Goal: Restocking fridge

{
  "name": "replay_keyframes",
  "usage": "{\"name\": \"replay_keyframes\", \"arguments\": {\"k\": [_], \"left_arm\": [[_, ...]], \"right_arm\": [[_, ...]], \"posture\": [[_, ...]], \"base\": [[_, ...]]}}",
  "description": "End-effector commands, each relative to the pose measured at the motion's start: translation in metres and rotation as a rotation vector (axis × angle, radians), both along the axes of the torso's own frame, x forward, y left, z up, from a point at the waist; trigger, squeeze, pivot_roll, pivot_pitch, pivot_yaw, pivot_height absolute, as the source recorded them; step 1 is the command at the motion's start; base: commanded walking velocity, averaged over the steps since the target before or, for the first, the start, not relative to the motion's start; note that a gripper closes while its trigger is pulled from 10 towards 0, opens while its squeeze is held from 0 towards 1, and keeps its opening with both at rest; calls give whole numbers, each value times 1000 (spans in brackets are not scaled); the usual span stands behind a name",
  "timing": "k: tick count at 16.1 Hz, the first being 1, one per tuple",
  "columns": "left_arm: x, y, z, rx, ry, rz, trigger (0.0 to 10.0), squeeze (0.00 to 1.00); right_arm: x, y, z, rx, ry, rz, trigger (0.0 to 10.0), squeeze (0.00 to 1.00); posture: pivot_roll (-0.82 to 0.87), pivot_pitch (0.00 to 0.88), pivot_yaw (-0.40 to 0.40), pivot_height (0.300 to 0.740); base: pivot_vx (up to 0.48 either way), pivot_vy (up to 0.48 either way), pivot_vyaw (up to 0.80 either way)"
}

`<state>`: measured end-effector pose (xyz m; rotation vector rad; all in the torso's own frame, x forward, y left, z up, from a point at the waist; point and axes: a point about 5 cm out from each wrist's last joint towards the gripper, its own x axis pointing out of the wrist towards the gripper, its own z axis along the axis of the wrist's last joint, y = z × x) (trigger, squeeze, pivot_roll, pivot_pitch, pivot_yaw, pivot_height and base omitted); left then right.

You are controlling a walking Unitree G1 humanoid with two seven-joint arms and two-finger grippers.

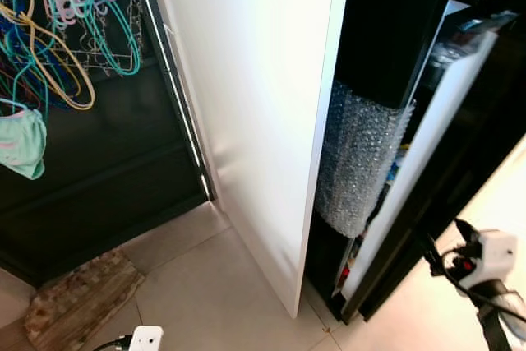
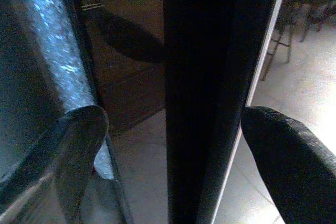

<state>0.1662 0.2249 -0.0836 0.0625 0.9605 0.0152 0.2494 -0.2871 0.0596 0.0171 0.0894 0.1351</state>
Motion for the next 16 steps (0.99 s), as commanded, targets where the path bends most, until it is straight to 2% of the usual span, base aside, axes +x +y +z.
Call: {"name": "replay_keyframes", "arguments": {"k": [1, 5, 9, 11, 13, 15, 16], "left_arm": [[-3, 3, -1, 8, 18, 14, 10000, 0], [-3, 2, -1, 8, 16, 22, 10000, 0], [-2, 2, -1, 7, 15, 21, 10000, 0], [-2, 1, -1, 6, 13, 21, 10000, 0], [-2, 1, -1, 6, 11, 21, 10000, 0], [-2, 1, -1, 6, 13, 23, 10000, 0], [-2, 1, -1, 5, 16, 23, 10000, 0]], "right_arm": [[14, 10, 19, -3, -63, 76, 10000, 0], [29, 21, 35, 27, -97, 151, 10000, 0], [46, 46, 48, 50, -118, 291, 10000, 0], [50, 51, 50, 58, -121, 305, 10000, 0], [51, 54, 49, 63, -111, 320, 10000, 0], [42, 50, 43, 78, -90, 293, 10000, 0], [30, 43, 33, 91, -63, 258, 10000, 0]], "posture": [[-88, 35, 51, 740], [-86, 35, 48, 740], [-88, 31, 50, 740], [-87, 29, 48, 740], [-83, 28, 46, 740], [-84, 28, 42, 740], [-88, 27, 41, 740]], "base": [[0, 0, 0], [0, 0, 0], [0, 0, 0], [0, 0, 0], [0, 0, 0], [0, 0, 0], [0, 0, 0]]}}
